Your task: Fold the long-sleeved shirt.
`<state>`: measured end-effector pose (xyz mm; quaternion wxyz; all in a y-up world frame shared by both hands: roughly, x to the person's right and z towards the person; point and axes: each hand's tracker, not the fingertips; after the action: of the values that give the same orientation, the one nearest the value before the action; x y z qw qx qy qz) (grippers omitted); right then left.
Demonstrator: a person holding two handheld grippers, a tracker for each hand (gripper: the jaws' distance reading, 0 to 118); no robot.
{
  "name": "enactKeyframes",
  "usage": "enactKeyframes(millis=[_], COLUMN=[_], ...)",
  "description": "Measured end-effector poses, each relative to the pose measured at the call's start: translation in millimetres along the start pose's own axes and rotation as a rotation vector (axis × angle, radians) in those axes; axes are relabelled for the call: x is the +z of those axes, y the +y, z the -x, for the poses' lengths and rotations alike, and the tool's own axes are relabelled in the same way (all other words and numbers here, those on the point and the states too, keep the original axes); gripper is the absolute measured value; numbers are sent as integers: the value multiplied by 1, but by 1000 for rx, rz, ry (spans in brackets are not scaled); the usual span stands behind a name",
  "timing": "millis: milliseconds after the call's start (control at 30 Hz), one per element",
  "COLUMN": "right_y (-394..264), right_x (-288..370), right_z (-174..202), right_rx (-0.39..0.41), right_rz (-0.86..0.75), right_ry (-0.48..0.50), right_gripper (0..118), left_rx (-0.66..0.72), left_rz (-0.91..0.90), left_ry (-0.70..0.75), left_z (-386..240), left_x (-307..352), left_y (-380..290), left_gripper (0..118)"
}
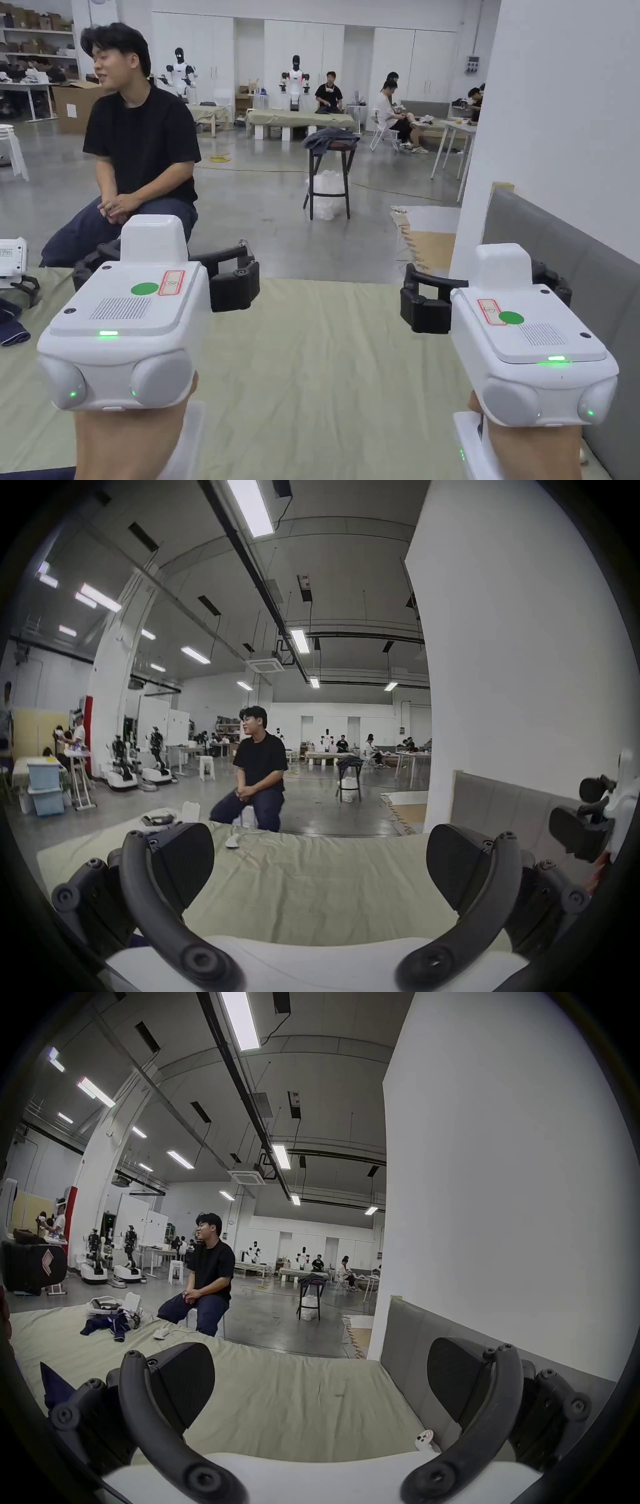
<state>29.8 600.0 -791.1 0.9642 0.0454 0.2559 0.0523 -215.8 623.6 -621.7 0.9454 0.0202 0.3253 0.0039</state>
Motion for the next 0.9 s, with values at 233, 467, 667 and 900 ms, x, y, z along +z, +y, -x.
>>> enactKeyframes(millis=[233, 467, 667, 900], right_y=[3, 6, 4, 4], right_x=[3, 7, 4, 7], right_z=[-1, 0, -2, 2], right_rx=[-15, 6, 9, 36], right_rz=[-5, -14, -15, -28], right_ry=[0, -7, -11, -16], right_gripper=[118, 118, 118, 118], left_rx=[0, -16, 1, -11], left_rz=[3, 4, 11, 1], left_ry=[5, -1, 2, 12], left_z=[2, 0, 4, 5], left_x=[0, 0, -1, 1], left_y=[1, 0, 0, 0], left_gripper=[111, 111, 111, 111])
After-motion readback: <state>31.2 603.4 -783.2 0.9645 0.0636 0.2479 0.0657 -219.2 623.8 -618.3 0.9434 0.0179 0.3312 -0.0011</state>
